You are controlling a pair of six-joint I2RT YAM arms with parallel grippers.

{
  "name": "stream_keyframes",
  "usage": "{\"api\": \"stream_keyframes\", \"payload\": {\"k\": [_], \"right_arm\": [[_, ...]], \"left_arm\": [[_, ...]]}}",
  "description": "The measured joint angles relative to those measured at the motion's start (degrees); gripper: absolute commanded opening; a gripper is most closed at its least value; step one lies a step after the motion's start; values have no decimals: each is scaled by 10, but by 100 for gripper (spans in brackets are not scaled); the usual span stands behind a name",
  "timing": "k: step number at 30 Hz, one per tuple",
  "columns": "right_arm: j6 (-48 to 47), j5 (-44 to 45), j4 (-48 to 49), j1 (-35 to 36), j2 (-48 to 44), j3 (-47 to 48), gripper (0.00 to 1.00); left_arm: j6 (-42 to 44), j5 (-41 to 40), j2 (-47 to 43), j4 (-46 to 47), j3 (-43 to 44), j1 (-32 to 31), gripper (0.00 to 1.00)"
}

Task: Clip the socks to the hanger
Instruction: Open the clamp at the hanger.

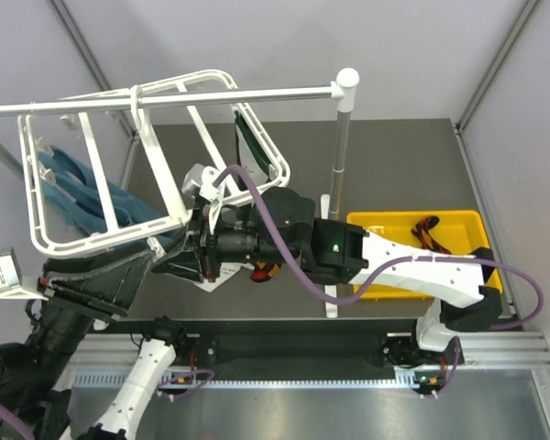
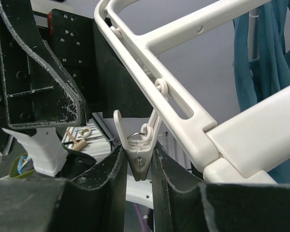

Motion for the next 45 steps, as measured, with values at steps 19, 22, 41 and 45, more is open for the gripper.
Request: {"api": "stream_keyframes", "payload": {"k": [19, 22, 41, 45], "right_arm": [[84, -135, 32, -32, -2, 0, 5], [87, -138, 33, -34, -2, 0, 5], [102, -155, 46, -36, 1, -3, 68], [99, -144, 44, -28, -16, -24, 84]], "left_arm": [[-42, 25, -6, 25, -19, 0, 50], [-44, 31, -6, 34, -23, 0, 45], [-43, 16, -11, 62, -45, 0, 0], [-39, -4, -11, 52, -46, 1, 0]]}}
